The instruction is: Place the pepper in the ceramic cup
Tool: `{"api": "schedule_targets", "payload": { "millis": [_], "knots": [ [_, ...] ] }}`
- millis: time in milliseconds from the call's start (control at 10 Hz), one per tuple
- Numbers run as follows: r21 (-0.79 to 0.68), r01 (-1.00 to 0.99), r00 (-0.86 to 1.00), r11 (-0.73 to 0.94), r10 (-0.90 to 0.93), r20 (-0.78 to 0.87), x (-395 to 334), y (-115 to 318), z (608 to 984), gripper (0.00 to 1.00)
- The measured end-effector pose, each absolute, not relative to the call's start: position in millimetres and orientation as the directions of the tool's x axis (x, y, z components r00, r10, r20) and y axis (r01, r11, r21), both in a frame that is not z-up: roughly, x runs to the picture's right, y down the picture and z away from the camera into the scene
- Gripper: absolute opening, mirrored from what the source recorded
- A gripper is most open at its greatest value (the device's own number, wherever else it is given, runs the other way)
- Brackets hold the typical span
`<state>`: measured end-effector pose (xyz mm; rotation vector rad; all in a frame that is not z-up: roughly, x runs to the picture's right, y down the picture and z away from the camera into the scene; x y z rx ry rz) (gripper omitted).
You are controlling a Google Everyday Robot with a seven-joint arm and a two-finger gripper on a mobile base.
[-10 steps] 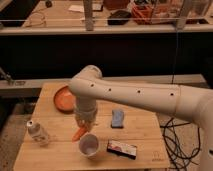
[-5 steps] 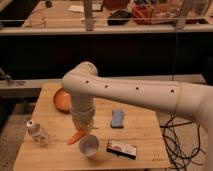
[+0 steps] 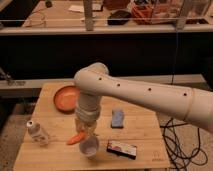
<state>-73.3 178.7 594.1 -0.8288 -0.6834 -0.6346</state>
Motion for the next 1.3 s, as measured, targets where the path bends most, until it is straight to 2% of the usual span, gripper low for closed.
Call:
{"api": "schedule_targets", "payload": {
  "millis": [100, 500, 800, 1200, 1300],
  "knots": [
    [-0.429, 0.683, 0.609, 0.591, -0.135, 0.782, -62, 181, 590, 0.00],
    [-0.362, 0.528, 0.497, 0.768, 0.065, 0.865, -66, 184, 576, 0.00],
    [-0.441, 0.514, 0.472, 0.736, 0.187, 0.862, -88, 204, 597, 0.00],
    [-0.527, 0.463, 0.545, 0.713, 0.240, 0.803, -59, 212, 607, 0.00],
    [-0.533, 0.456, 0.553, 0.712, 0.243, 0.797, -53, 211, 607, 0.04]
  ]
}}
